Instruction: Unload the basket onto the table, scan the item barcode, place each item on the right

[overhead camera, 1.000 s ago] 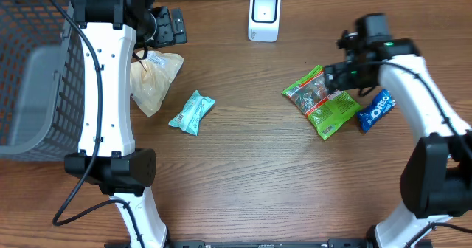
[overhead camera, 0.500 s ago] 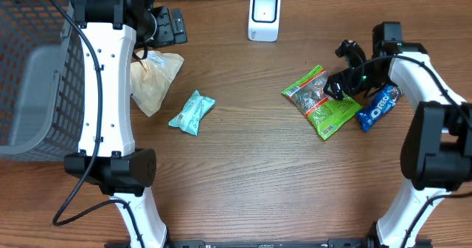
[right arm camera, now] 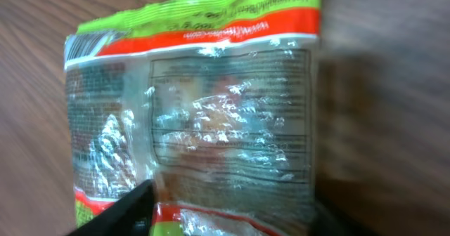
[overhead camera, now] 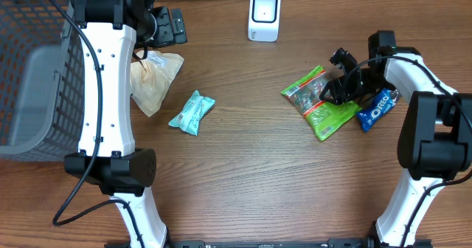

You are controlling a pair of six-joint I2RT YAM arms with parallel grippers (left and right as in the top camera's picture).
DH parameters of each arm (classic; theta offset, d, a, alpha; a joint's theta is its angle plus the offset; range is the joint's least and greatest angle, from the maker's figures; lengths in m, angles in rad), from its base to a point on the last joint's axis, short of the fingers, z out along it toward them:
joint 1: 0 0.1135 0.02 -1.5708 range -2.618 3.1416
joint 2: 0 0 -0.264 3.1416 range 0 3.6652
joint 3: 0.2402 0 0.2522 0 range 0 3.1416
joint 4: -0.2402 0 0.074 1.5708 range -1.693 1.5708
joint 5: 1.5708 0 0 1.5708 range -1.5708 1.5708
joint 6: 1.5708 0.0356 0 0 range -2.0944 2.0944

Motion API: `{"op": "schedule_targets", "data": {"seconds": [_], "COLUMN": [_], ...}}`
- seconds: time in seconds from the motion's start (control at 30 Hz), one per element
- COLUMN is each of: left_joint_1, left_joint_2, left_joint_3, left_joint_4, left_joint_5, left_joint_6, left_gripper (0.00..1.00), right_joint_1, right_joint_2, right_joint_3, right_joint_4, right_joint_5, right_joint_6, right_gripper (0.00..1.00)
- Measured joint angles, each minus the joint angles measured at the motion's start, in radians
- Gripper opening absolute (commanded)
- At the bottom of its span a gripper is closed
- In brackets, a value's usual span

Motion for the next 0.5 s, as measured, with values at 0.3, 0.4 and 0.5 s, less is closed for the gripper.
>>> {"op": "schedule_targets", "data": {"seconds": [0.3,0.4,0.5], "left_joint_1": [0.0,0.0,0.0], "left_joint_2": [0.0,0.0,0.0], "left_joint_3": [0.0,0.0,0.0], "left_joint_4": [0.0,0.0,0.0], "left_joint_5": [0.0,0.0,0.0], "left_joint_6": [0.0,0.0,0.0], "left_gripper": [1.0,1.0,1.0], "right_joint_1": [0.001,0.001,0.001], "right_joint_2": [0.01,0.01,0.01], "right_joint_3": [0.0,0.0,0.001], "right_joint_4": [-0.138,-0.146,-0.169], "right_joint_5": [-0.089,-0.095,-0.101], "right_joint_6": [0.013,0.065,0.129], "right_gripper": [0.04,0.04,0.04]}}
